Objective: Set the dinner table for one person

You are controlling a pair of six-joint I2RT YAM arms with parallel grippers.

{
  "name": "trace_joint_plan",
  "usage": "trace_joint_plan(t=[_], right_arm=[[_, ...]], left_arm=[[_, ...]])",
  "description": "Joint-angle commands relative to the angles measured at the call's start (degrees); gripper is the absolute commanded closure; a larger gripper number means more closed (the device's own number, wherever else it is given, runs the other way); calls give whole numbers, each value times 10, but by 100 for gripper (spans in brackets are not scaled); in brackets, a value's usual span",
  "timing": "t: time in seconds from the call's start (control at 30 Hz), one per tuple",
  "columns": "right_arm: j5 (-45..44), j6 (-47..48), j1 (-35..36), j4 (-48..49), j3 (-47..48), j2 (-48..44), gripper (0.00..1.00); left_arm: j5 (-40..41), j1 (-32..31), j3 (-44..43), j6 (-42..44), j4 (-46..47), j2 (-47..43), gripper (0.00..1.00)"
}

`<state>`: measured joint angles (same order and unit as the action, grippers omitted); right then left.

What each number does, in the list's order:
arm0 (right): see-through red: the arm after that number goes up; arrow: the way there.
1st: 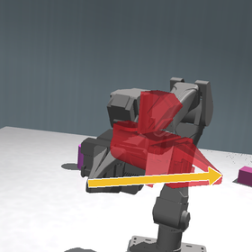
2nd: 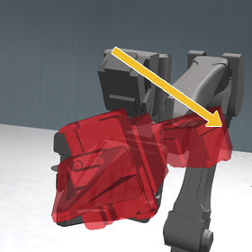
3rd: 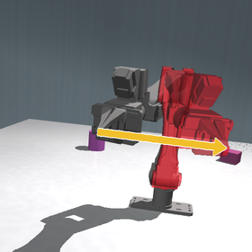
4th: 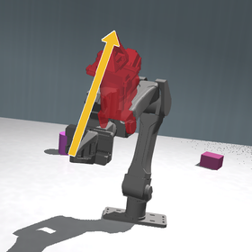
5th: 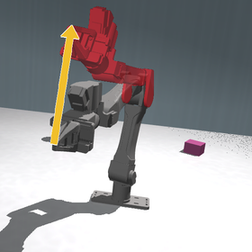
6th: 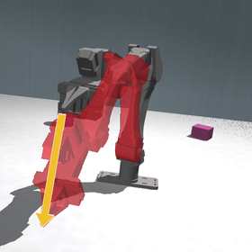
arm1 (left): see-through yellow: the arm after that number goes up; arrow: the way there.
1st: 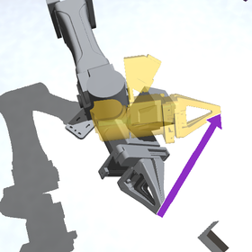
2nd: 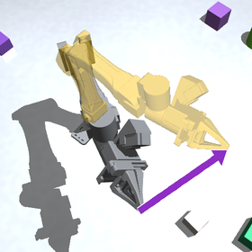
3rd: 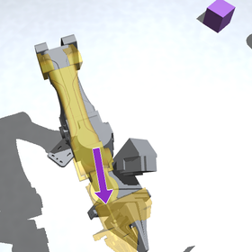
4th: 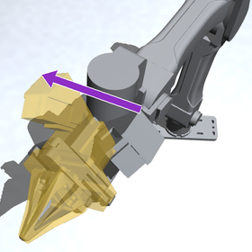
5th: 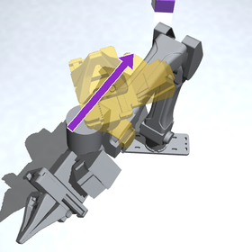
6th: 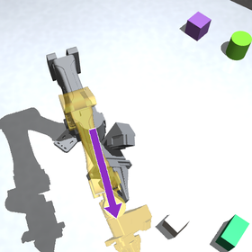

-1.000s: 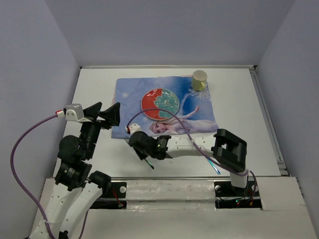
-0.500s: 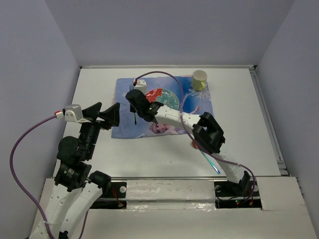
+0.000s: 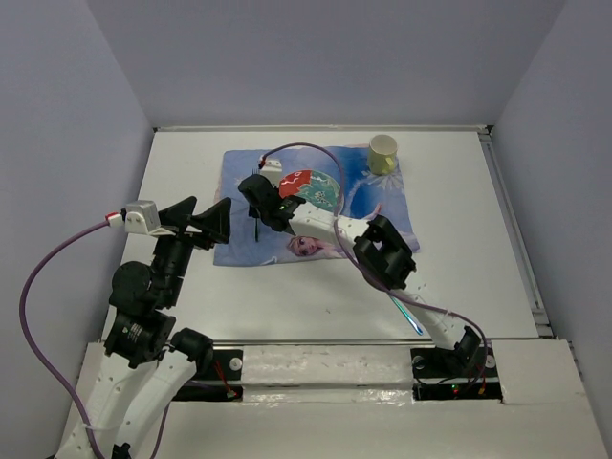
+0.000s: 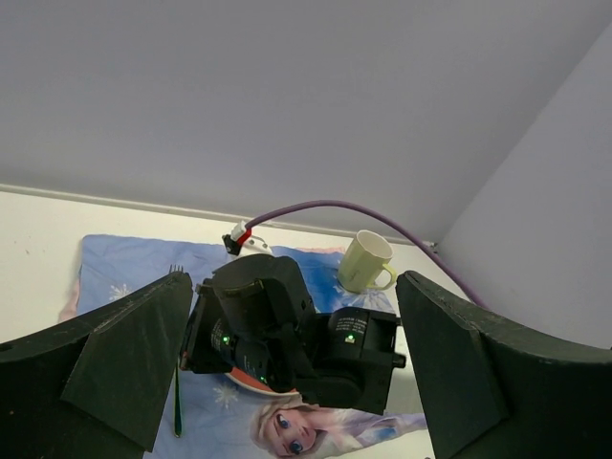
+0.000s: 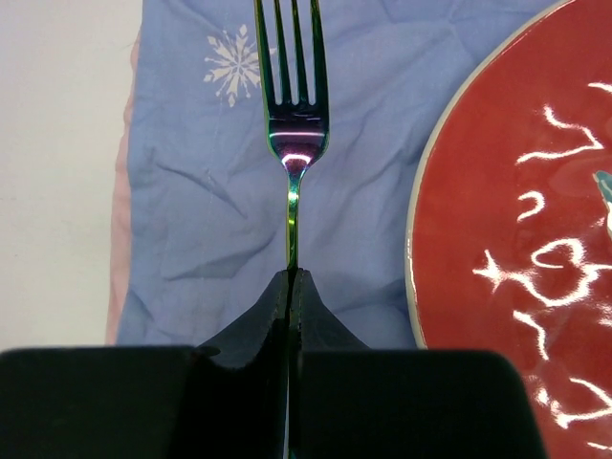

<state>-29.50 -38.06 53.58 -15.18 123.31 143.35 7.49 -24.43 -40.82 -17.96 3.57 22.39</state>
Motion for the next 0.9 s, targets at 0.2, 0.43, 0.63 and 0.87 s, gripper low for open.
trace_joint_plan(t=[0.2,0.43,0.63,0.87], right_arm=[[8,-38,-15,6,44,44,81],[25,-30,-15,6,56,51,53],[53,-6,-15,29,31,-15,49],[139,62,-15,118,-153,-220,46]], left_arm=[[-12,-4,2,0,26,6,1],[-9,-4,2,2,25,4,1],[-8,-3,2,3,26,5,1],[-5,-3,1,3,26,3,1]])
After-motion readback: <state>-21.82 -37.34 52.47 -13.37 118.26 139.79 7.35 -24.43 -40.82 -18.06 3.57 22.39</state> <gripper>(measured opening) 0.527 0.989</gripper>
